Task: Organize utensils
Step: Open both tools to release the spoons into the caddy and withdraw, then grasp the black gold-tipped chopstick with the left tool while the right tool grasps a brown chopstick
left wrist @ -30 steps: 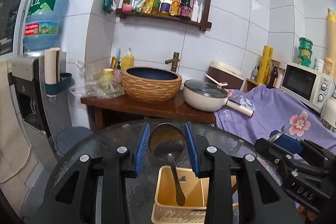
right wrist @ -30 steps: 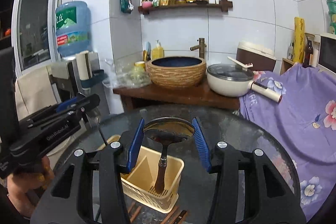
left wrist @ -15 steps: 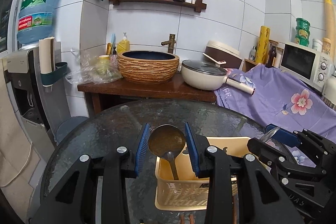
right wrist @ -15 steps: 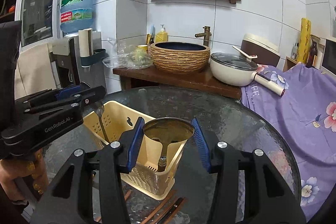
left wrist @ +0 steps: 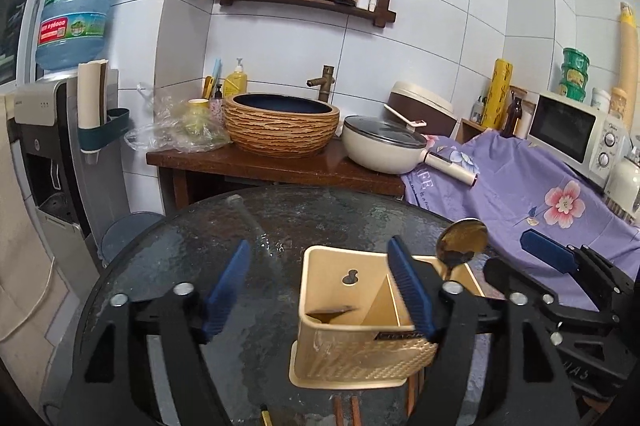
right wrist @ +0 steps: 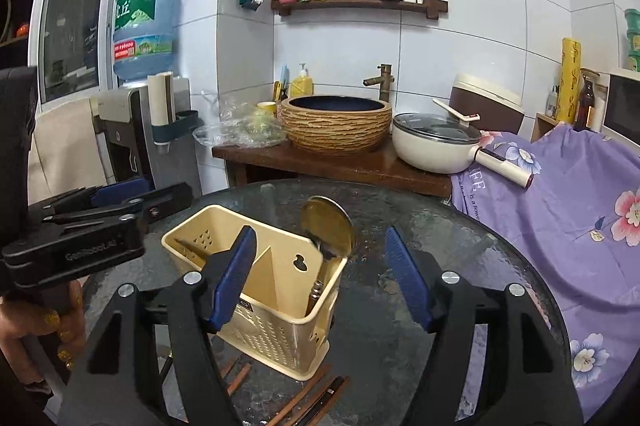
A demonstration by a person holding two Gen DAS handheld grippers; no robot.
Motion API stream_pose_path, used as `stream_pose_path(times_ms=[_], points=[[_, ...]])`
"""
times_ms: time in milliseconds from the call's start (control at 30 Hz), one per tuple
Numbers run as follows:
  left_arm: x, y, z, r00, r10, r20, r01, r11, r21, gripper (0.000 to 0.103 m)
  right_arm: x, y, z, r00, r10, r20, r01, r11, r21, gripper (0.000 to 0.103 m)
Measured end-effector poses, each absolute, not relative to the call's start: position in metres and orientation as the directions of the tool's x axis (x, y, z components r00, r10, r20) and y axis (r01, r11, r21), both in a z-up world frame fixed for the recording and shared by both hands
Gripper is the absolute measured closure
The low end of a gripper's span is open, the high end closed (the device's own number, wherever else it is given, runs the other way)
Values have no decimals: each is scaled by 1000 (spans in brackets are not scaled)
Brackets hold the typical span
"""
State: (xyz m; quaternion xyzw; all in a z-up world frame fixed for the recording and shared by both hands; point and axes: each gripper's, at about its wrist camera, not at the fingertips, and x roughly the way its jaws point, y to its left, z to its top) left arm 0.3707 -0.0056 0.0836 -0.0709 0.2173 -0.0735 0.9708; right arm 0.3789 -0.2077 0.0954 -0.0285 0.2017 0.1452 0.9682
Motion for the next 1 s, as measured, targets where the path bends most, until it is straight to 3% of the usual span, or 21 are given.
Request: stream_pose_path(times_ms=[133,267,467,567,733,1000], points=[[351,10,81,890,-178,-420,101,975,-198,15,359,-226,91,872,273,-406,-278,959,50,32],[329,21,62,864,-160,-476,97,983,-155,7,339,-239,68,840,259,-477,-270,962,46,30],[303,35,8,784,-84,-616,55,996,-66,7,321,-243,-5,704,208,-679,-267,964,18,30],[297,38,-11,753,-77,-654,56,997,-52,8,314,-239,-29,663,185,-726,-266,964,2,30],[289,27,-36,708,-63,-703,88,996,0,10,307,-224,-48,637,141,-757,-276,960,-53,30],[286,7,-49,682,-61,-728,136,990,44,23,303,-211,-53,626,91,-775,-277,954,-111,30]])
